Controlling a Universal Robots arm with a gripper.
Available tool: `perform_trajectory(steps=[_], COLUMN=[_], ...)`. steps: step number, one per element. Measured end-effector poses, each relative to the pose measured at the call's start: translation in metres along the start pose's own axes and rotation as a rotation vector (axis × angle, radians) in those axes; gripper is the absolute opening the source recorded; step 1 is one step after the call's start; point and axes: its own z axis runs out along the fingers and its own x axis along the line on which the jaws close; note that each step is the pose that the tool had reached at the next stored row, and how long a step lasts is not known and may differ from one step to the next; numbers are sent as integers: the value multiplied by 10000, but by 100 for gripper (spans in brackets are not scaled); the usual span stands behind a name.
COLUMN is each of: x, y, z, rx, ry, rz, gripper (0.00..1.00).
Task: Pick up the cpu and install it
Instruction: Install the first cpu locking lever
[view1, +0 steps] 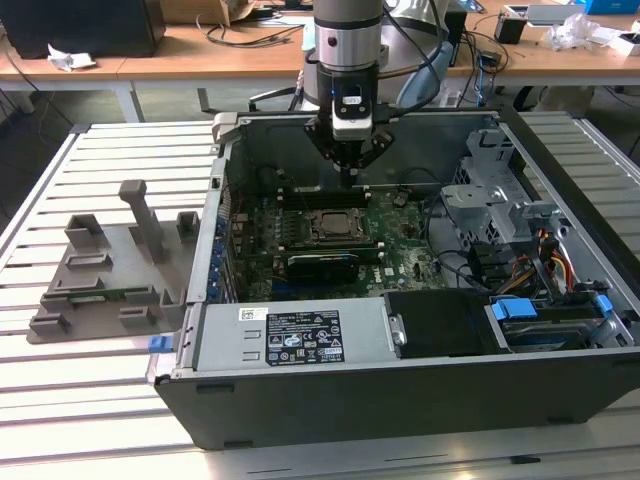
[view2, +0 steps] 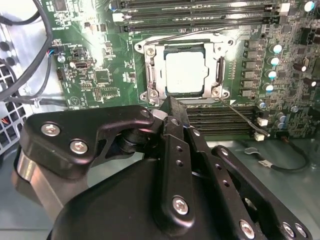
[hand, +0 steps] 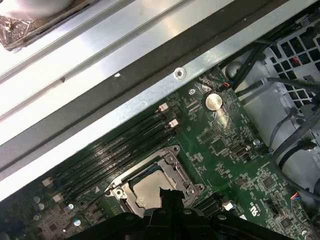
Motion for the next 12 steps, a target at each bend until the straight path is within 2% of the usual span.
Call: perform_trajectory(steps=[4,12], x=[0,0], y=[0,0], z=[0,0], rx=[-24,-101], ry=[-6,-24], rz=[-305,-1255], gripper=[11,11])
